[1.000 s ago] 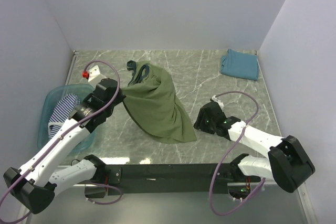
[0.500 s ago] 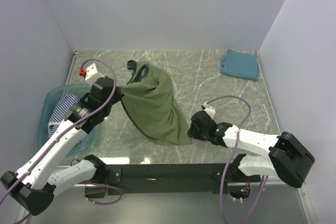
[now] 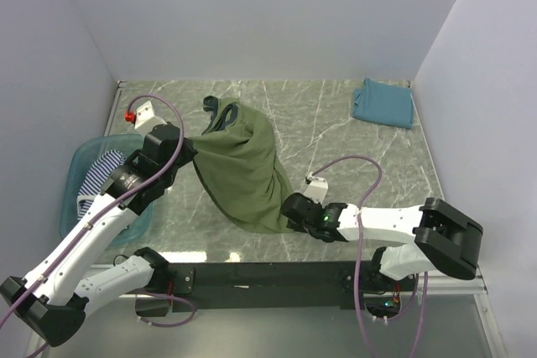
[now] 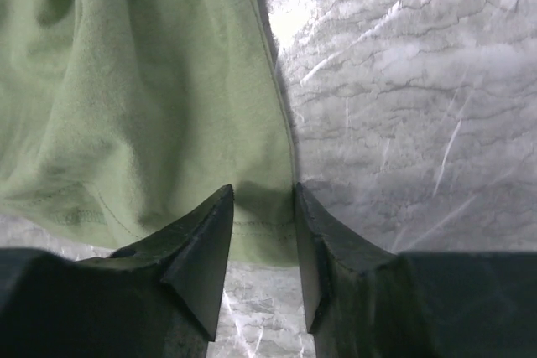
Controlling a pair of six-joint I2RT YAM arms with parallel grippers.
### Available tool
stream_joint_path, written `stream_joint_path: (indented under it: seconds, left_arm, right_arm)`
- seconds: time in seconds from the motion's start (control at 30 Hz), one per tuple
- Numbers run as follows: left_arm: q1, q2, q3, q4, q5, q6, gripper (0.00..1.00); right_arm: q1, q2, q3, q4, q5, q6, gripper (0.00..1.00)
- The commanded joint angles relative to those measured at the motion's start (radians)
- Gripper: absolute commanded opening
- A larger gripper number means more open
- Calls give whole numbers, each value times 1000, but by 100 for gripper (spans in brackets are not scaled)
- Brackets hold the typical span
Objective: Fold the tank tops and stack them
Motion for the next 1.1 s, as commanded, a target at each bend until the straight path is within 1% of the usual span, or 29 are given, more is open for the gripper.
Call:
stream_joint_path:
  seconds: [0.0, 0.1, 0.13, 0.17, 0.2, 0.27, 0.37, 0.4, 0.43, 0.47, 0.5, 0.53, 0.57, 0.6, 0.63, 0.67, 0.7, 0.73, 0.77, 0.8, 0.87, 0.9, 0.97, 1.0, 1.07]
  left_arm:
    - [4, -19, -1, 17, 14, 20, 1]
    - [4, -21, 5, 9, 11, 26, 1]
    - [4, -22, 5, 9, 11, 28, 1]
    - [4, -25, 7, 9, 12, 28, 1]
    - [4, -27, 7, 9, 12, 31, 1]
    - [4, -28, 16, 11, 18, 36, 1]
    - [4, -22, 44, 2, 25, 56, 1]
    - [4, -19, 77, -5, 26, 69, 1]
    - [4, -18, 99, -17, 26, 76, 1]
    - [4, -16, 146, -17, 28, 80, 1]
    - [4, -14, 172, -20, 31, 100, 1]
    - [4, -13, 204, -26, 32, 105, 1]
    - [4, -7, 272, -41, 34, 112, 0]
    - [4, -4, 307, -46, 38, 132, 1]
    - [4, -1, 344, -51, 44, 141, 1]
    - [4, 10, 426, -64, 58, 148, 1]
    - [4, 16, 467, -67, 66, 163, 1]
    - [4, 25, 507, -66, 83, 172, 0]
    - [4, 24, 580, -63, 112, 180, 1]
    - [4, 25, 614, -49, 127, 189, 0]
    - [4, 16, 695, -22, 178, 203, 1]
    - [4, 13, 718, 6, 189, 212, 1]
    - [4, 9, 792, 26, 201, 223, 1]
    - [4, 9, 813, 32, 202, 232, 1]
    - [4, 15, 872, 47, 198, 243, 0]
  right_arm:
    - [48, 92, -40, -162, -38, 74, 41]
    - [65, 134, -40, -160, -37, 91, 27]
    - [70, 141, -42, -156, -38, 95, 14]
    - [73, 149, -43, -154, -40, 97, 5]
    - [73, 148, -42, -163, -37, 98, 0]
    - [75, 113, -30, -188, -15, 99, 0]
    - [70, 25, 33, -277, 15, 56, 0]
    - [65, -51, 99, -356, 67, 43, 0]
    - [58, -94, 140, -395, 89, 7, 0]
    - [33, -183, 183, -430, 113, -18, 0]
    - [16, -226, 275, -485, 143, -45, 0]
    - [-2, -271, 324, -505, 152, -108, 0]
    - [-49, -355, 373, -518, 158, -145, 0]
    - [-66, -393, 473, -519, 158, -183, 0]
    - [-91, -427, 524, -521, 155, -257, 0]
    - [-109, -475, 579, -519, 149, -294, 0]
    - [-126, -492, 690, -516, 152, -328, 0]
    - [-128, -506, 748, -512, 169, -387, 0]
    - [-128, -518, 801, -509, 169, -417, 0]
    - [-128, -521, 907, -499, 167, -446, 0]
    - [-126, -510, 1004, -483, 152, -521, 0]
    - [-128, -506, 1086, -461, 147, -547, 0]
    - [-126, -475, 1165, -453, 137, -605, 0]
    - [-126, -461, 1241, -452, 135, -625, 0]
    - [-126, -414, 1317, -456, 134, -673, 0]
